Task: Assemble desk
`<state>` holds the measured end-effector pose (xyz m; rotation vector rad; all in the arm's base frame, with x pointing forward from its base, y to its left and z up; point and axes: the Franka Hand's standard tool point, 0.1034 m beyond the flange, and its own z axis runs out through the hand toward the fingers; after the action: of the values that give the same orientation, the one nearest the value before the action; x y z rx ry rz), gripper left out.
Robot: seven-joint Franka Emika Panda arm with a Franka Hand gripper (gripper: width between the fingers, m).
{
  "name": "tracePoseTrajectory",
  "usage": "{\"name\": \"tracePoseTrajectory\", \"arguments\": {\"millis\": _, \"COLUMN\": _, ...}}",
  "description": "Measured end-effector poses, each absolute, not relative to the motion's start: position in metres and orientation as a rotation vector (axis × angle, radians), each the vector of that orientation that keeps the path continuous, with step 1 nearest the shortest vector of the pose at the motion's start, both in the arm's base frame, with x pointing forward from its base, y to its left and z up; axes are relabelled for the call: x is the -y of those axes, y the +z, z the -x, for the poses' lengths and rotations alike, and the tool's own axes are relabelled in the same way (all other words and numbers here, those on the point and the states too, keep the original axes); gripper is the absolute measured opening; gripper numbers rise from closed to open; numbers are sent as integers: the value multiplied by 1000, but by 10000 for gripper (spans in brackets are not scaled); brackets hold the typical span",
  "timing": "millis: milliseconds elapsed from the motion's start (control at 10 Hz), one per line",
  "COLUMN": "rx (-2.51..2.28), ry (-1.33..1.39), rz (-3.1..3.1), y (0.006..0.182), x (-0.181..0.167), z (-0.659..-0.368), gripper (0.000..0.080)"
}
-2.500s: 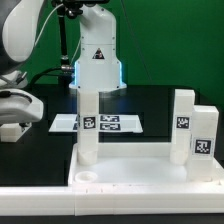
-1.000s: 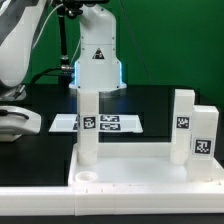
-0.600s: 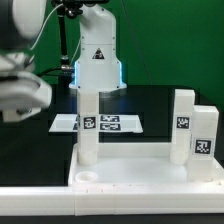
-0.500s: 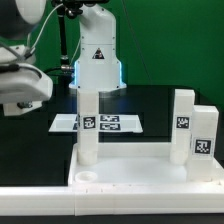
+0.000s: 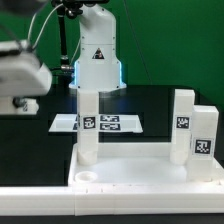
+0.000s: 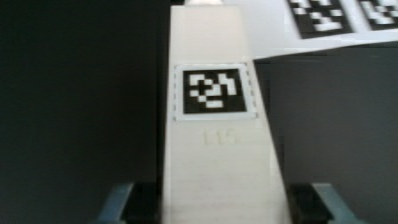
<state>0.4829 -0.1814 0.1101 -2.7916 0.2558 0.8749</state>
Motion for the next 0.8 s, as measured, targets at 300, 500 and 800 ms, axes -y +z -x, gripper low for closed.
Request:
{"name": "tracePoseTrajectory", "arguments": {"millis": 300, "rx": -252, "ry": 483, "rz": 2915, "y": 162, "x": 183, "z": -528, "gripper": 288}}
{"name": "tracePoseTrajectory", "arguments": {"millis": 500, "rx": -272, "ry": 332, "rz": 2959, "y": 154, "x": 187, "z": -528, "gripper": 288}}
{"name": "tracePoseTrajectory", "arguments": {"millis": 800, "rx": -338, "ry": -141, "rz": 3064, "y": 192, "x": 145, "z": -586, "gripper": 288}}
